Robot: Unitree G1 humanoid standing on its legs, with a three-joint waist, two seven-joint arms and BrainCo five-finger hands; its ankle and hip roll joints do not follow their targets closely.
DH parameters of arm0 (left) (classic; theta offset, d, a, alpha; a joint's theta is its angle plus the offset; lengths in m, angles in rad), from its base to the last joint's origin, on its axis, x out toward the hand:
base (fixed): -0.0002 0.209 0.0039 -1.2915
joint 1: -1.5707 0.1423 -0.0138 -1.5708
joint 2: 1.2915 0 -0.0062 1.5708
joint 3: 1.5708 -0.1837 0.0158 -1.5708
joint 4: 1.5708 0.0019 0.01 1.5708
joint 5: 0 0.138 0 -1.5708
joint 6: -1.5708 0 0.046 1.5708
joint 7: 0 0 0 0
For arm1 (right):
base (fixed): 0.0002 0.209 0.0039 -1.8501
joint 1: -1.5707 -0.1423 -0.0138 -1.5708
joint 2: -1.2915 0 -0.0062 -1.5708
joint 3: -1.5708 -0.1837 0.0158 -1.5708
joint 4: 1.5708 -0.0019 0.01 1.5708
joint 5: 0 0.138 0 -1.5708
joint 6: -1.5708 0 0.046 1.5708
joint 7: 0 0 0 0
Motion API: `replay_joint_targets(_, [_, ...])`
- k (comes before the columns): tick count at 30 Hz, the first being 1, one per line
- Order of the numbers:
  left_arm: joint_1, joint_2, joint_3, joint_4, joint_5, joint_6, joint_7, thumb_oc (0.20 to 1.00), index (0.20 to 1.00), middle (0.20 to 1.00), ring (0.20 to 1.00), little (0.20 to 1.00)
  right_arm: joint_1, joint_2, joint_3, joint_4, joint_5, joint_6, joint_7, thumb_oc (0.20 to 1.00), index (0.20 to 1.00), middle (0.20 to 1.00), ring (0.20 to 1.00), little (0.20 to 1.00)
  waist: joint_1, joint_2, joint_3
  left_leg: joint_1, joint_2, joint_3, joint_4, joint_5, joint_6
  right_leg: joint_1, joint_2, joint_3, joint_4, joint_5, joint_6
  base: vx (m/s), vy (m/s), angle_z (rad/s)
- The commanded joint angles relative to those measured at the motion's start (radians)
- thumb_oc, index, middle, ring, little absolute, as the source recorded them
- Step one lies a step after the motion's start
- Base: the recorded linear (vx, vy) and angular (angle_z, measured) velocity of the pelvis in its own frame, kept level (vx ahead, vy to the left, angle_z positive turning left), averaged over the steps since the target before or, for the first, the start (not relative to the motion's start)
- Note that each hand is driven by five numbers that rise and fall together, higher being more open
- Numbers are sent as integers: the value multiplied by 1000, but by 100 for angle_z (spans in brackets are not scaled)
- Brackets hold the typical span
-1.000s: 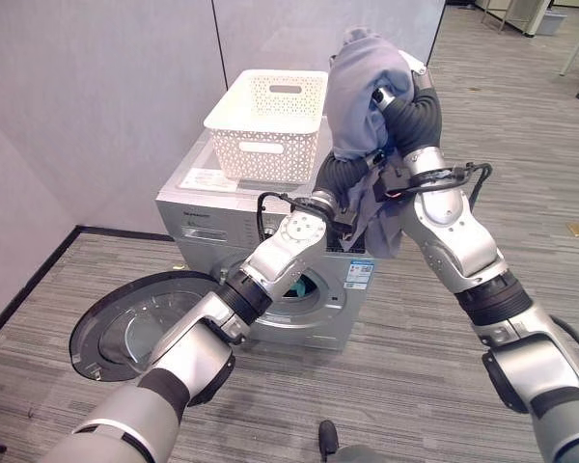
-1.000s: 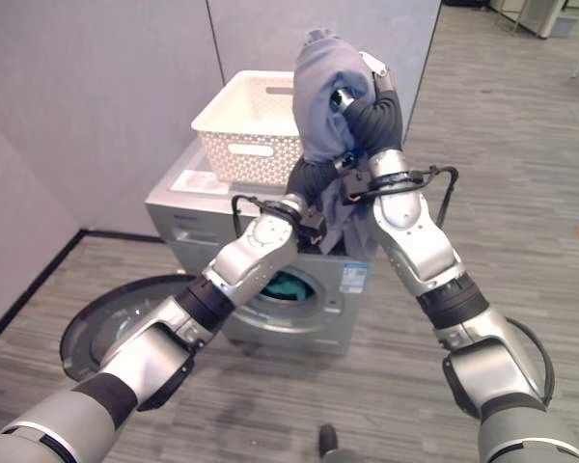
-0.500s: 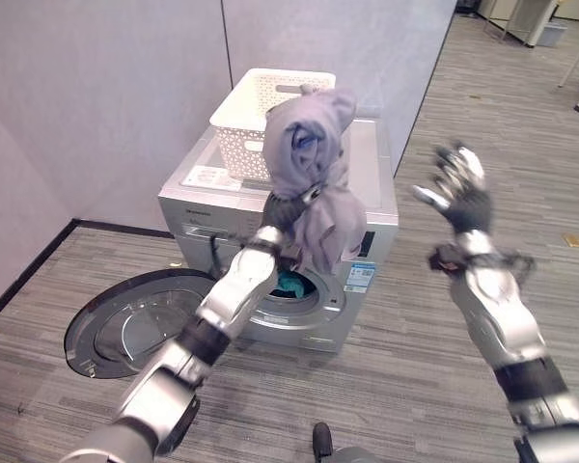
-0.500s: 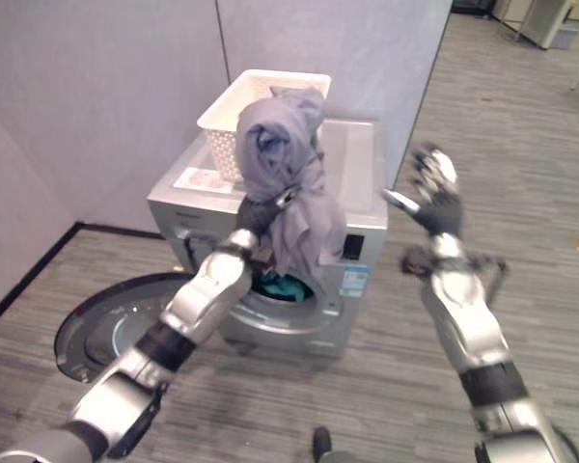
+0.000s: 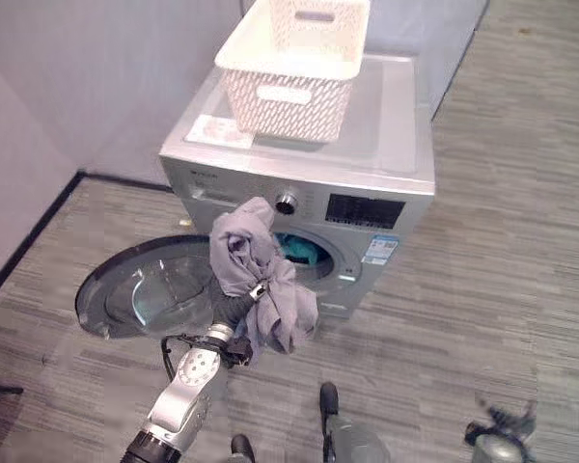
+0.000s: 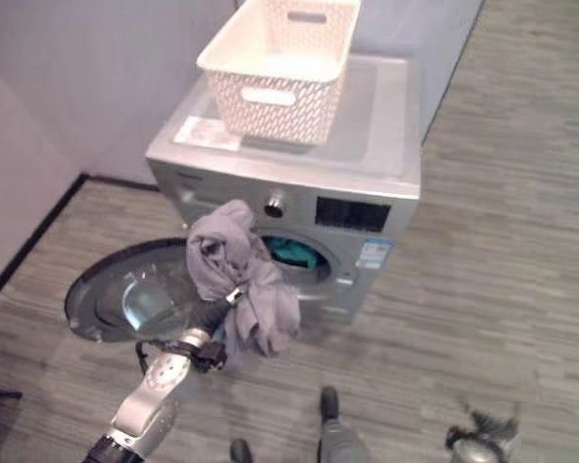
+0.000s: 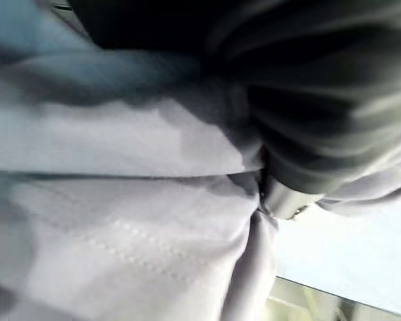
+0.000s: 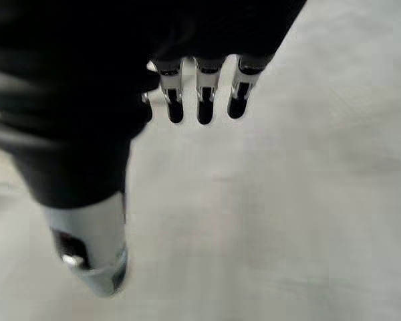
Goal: Grab the laundry basket,head to the washer,open it,put in the laundry and shut it.
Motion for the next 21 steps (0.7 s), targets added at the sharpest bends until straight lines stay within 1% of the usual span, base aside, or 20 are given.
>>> replay_joint_targets(1, [-133, 2, 0, -72, -11, -63, -44, 200, 200, 200, 200, 200, -93, -42, -4, -47, 130, -78, 54, 1000, 1000, 1000, 1000, 1000, 10, 4, 11, -80, -16, -123, 131, -137, 79, 114, -133, -75, 84, -193, 90, -76, 228, 16])
replay_joint_targets(2, [-142, -1, -15, -63, -17, -60, -46, 200, 200, 200, 200, 200, -96, -37, 0, -42, 147, -81, 66, 1000, 1000, 1000, 1000, 1000, 8, 10, 25, -100, -29, -139, 155, -145, 91, 89, -147, -66, 139, -208, 88, -118, 238, 24])
replay_joint_targets(3, [-153, 0, -24, -56, -18, -59, -40, 200, 200, 200, 200, 200, -103, -33, 17, -67, 157, -84, 71, 1000, 1000, 1000, 1000, 1000, 1, 14, 50, -119, -44, -153, 180, -158, 106, 48, -157, -37, 213, -216, 83, -133, 212, 30])
replay_joint_targets(4, [-162, -1, -32, -45, -18, -60, -36, 200, 200, 200, 200, 200, -107, -27, 30, -81, 163, -87, 75, 1000, 1000, 1000, 1000, 1000, -2, 16, 70, -139, -52, -158, 209, -168, 112, 14, -161, -10, 262, -218, 79, -214, 210, 43])
replay_joint_targets(5, [-194, -10, -49, -22, -14, -70, -20, 200, 200, 200, 200, 200, -144, -14, 70, -83, 188, -91, 78, 1000, 1000, 1000, 1000, 1000, -10, 25, 116, -186, -74, -165, 263, -190, 122, -49, -168, 50, 280, -194, 74, -191, 110, 36])
replay_joint_targets(6, [-219, -20, -49, -3, -12, -82, -7, 200, 200, 200, 200, 200, -192, -12, 93, -90, 208, -95, 68, 1000, 1000, 1000, 1000, 1000, -11, 29, 145, -223, -71, -162, 296, -214, 124, -108, -187, 86, 211, -131, 79, -133, 6, 21])
replay_joint_targets(7, [-228, -27, -48, 10, -9, -82, 0, 200, 200, 200, 200, 200, -205, -9, 101, -97, 211, -93, 64, 1000, 1000, 1000, 1000, 1000, -12, 27, 156, -226, -63, -161, 303, -221, 117, -137, -201, 89, 164, -115, 82, 9, -112, -9])
replay_joint_targets(9, [-254, -45, -52, 36, 2, -83, 12, 200, 200, 200, 200, 200, -216, -8, 110, -101, 214, -93, 51, 1000, 1000, 1000, 1000, 1000, -15, 22, 176, -237, -48, -177, 329, -237, 102, -163, -206, 99, 89, -104, 88, 106, -165, -35])
replay_joint_targets(10, [-268, -51, -54, 47, 9, -84, 14, 200, 200, 200, 200, 200, -207, -7, 109, -112, 206, -90, 51, 1000, 1000, 1000, 1000, 1000, -11, 14, 177, -243, -48, -185, 349, -248, 93, -143, -211, 94, 60, -106, 93, 111, -189, -37])
replay_joint_targets(11, [-280, -64, -61, 60, 12, -87, 19, 200, 200, 200, 200, 200, -198, -4, 113, -121, 200, -91, 50, 1000, 1000, 1000, 1000, 1000, -11, 0, 187, -253, -56, -196, 371, -257, 87, -133, -219, 86, 48, -87, 104, 102, -209, -15])
replay_joint_targets(12, [-289, -71, -61, 67, 18, -90, 25, 200, 200, 200, 200, 200, -197, -2, 117, -127, 195, -88, 53, 1000, 1000, 1000, 1000, 1000, -13, -13, 191, -267, -53, -201, 393, -259, 78, -133, -223, 69, 50, -69, 114, 69, -228, 16])
replay_joint_targets(13, [-293, -77, -66, 71, 20, -90, 33, 200, 200, 200, 200, 200, -202, 0, 124, -127, 193, -89, 49, 1000, 1000, 1000, 1000, 1000, -19, -23, 195, -274, -40, -204, 398, -255, 72, -146, -218, 51, 64, -53, 117, 91, -283, 49])
replay_joint_targets(14, [-299, -87, -72, 79, 16, -88, 45, 200, 200, 200, 200, 200, -213, 5, 132, -121, 197, -92, 41, 1000, 1000, 1000, 1000, 1000, -17, -30, 198, -278, -21, -210, 391, -242, 61, -158, -209, 28, 83, -51, 117, 75, -299, 57])
replay_joint_targets(16, [-329, -117, -84, 114, 9, -92, 67, 200, 200, 200, 200, 200, -238, 9, 145, -79, 211, -99, 37, 1000, 1000, 1000, 1000, 1000, -18, -33, 206, -288, 15, -224, 360, -212, 38, -170, -194, -12, 108, -64, 111, 62, -337, 36])
replay_joint_targets(17, [-352, -141, -87, 132, -4, -96, 80, 200, 200, 200, 200, 200, -253, 3, 157, -56, 210, -103, 27, 1000, 1000, 1000, 1000, 1000, -24, -36, 216, -292, 47, -233, 314, -180, 13, -181, -177, -38, 116, -75, 104, 38, -329, 17])
replay_joint_targets(18, [-363, -145, -86, 137, -5, -98, 89, 200, 200, 200, 200, 200, -255, 0, 168, -60, 204, -102, 24, 1000, 1000, 1000, 1000, 1000, -27, -40, 223, -296, 61, -235, 294, -167, 3, -189, -169, -49, 118, -81, 101, 16, -233, 11])
replay_joint_targets(19, [-364, -146, -85, 138, -5, -98, 89, 200, 200, 200, 200, 200, -256, 0, 168, -60, 204, -102, 24, 1000, 1000, 1000, 1000, 1000, -29, -39, 222, -296, 62, -236, 289, -164, 2, -191, -168, -51, 119, -82, 100, 13, -199, 10])
replay_joint_targets(20, [-394, -160, -84, 157, 0, -102, 106, 200, 200, 200, 200, 200, -258, -3, 187, -68, 193, -106, 19, 1000, 1000, 1000, 1000, 1000, -34, -41, 235, -302, 93, -242, 248, -142, -15, -208, -146, -58, 130, -100, 90, 2, -132, 5])
replay_joint_targets(21, [-395, -160, -84, 157, 0, -102, 106, 200, 200, 200, 200, 200, -259, -3, 187, -68, 193, -106, 19, 1000, 1000, 1000, 1000, 1000, -36, -43, 233, -305, 89, -243, 245, -136, -14, -212, -149, -58, 129, -96, 90, 10, -217, 1])
